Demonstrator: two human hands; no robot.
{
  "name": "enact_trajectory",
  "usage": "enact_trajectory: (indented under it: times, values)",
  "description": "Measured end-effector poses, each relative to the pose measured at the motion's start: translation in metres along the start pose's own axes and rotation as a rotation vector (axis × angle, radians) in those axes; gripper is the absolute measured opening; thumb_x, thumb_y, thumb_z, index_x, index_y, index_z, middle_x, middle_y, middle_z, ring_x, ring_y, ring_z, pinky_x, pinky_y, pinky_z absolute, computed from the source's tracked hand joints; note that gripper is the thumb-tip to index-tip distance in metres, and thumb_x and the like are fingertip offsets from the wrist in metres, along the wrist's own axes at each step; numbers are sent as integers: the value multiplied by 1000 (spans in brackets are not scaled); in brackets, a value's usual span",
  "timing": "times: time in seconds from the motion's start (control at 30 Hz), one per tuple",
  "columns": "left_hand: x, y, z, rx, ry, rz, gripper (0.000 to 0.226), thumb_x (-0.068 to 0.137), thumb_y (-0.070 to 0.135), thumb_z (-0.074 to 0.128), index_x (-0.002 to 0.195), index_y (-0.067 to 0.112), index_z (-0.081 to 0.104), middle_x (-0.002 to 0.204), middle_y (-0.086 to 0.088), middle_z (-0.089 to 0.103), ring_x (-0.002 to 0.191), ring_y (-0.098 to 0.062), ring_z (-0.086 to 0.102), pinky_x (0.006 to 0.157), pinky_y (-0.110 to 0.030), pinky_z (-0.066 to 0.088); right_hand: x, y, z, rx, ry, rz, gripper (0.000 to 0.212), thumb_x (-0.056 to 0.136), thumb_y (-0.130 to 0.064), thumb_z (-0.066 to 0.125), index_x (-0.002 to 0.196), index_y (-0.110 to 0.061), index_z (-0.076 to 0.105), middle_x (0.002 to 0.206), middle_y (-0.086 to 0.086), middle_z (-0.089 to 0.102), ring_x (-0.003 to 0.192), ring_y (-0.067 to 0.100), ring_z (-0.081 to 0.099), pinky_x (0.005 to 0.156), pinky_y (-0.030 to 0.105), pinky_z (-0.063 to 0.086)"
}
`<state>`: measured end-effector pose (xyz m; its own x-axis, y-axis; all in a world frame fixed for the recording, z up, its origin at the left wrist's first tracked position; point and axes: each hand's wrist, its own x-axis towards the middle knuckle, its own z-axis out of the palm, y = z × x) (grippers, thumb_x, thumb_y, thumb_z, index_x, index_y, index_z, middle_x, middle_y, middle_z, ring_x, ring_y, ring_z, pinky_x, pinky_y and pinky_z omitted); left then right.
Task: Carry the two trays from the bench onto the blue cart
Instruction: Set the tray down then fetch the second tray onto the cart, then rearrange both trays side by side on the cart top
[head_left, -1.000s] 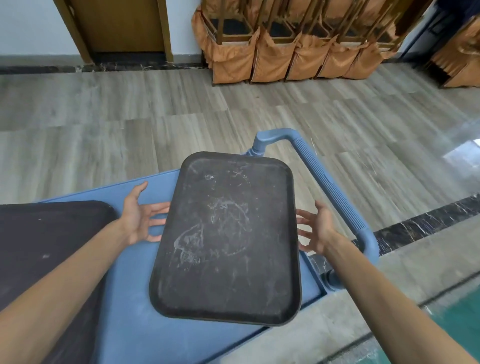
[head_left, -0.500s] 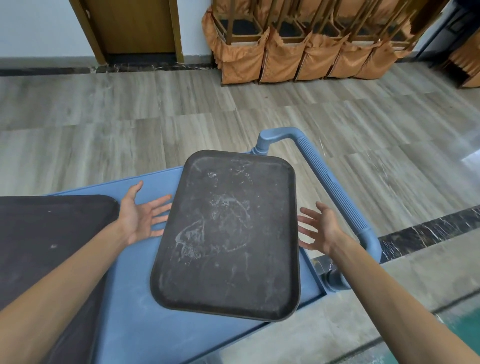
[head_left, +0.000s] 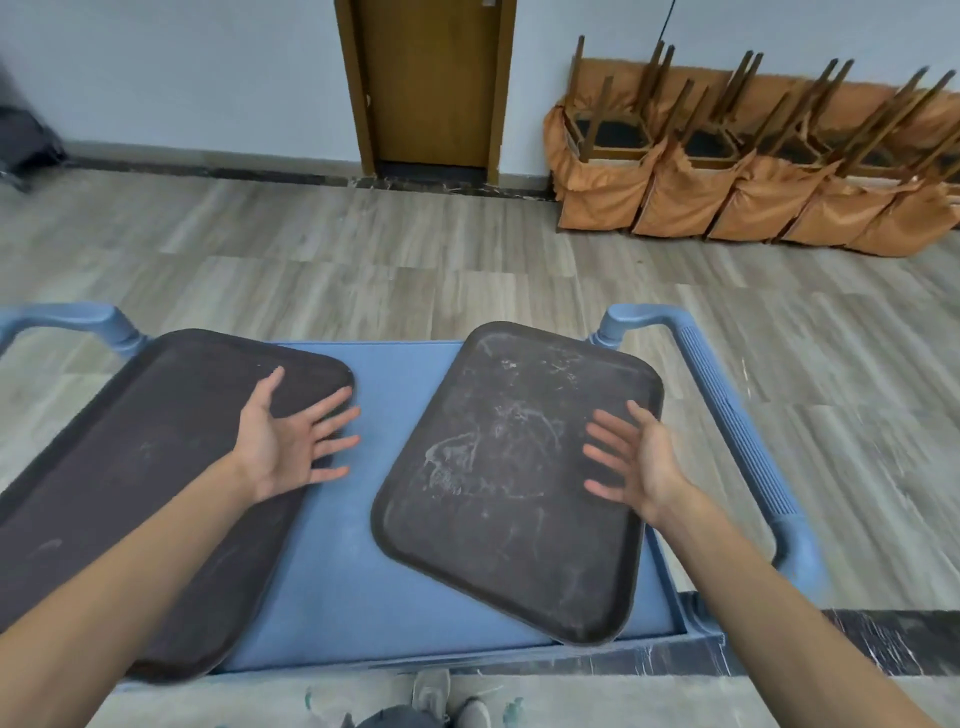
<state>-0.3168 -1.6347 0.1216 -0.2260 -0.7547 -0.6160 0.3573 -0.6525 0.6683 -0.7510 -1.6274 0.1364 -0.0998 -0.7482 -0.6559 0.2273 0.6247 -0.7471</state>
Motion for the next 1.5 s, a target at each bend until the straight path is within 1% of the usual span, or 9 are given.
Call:
enact_trajectory:
  times: [0.27, 0.53, 0.8, 1.0, 1.07, 1.13, 1.27, 1.37, 1.5]
  values:
    - [-79, -8, -61, -65, 135, 88, 90, 68, 89, 36, 132, 35, 66, 143, 6, 61, 138, -30, 47, 115, -58, 29, -7, 22, 96, -163, -296, 43, 57, 98, -66, 37, 126, -30, 70, 132, -4, 68, 121, 19, 62, 94, 59, 51]
    - [-132, 11, -138, -99, 238, 173, 87, 72, 88, 34, 134, 35, 65, 145, 9, 59, 139, -27, 44, 114, -58, 30, -5, 37, 188, -133, -420, 140, 62, 101, -64, 29, 127, -24, 69, 133, 5, 67, 124, 27, 60, 96, 68, 48]
    - [-149, 61, -230, -15, 300, 167, 87, 74, 86, 29, 135, 35, 62, 148, 13, 54, 143, -16, 36, 115, -53, 24, -4, 70, 281, -59, -341, 199, 57, 102, -61, 32, 130, -24, 66, 132, 9, 67, 122, 31, 60, 94, 68, 47]
    - [-133, 84, -286, 64, 338, 128, 84, 74, 87, 29, 131, 38, 66, 155, 5, 47, 151, -12, 22, 121, -47, 7, 11, 104, 330, -50, -97, 202, 53, 103, -57, 34, 136, -25, 60, 140, 10, 58, 130, 29, 51, 103, 65, 40]
    - [-126, 88, -297, 149, 353, 107, 84, 75, 89, 25, 132, 41, 64, 161, 3, 39, 154, -13, 12, 123, -51, -4, 14, 115, 335, -20, -57, 220, 53, 103, -58, 34, 138, -26, 58, 141, 10, 58, 131, 28, 51, 100, 65, 41]
    - [-120, 93, -307, 223, 358, 77, 87, 73, 93, 23, 135, 44, 60, 164, 2, 32, 155, -15, 8, 121, -56, -10, 15, 126, 338, 16, -37, 231, 53, 103, -58, 34, 140, -29, 56, 140, 8, 59, 126, 27, 54, 92, 64, 45]
    - [-106, 102, -321, 275, 365, 25, 91, 71, 95, 20, 141, 47, 52, 165, -2, 30, 154, -25, 17, 117, -69, -1, 14, 138, 344, 58, -40, 214, 54, 101, -61, 35, 145, -33, 53, 139, 5, 60, 116, 27, 60, 76, 59, 51]
    - [-97, 106, -328, 232, 338, -14, 89, 73, 94, 18, 139, 46, 55, 157, -4, 44, 140, -34, 41, 108, -73, 17, 11, 143, 344, 63, -55, 197, 55, 100, -62, 36, 147, -36, 50, 134, 3, 61, 123, 31, 58, 76, 60, 52]
    - [-91, 109, -331, 257, 309, -22, 94, 70, 97, 18, 138, 45, 57, 145, -3, 54, 131, -36, 47, 105, -77, 18, 10, 142, 341, 86, -74, 170, 55, 98, -65, 35, 144, -42, 52, 133, 4, 63, 119, 30, 61, 80, 62, 53]
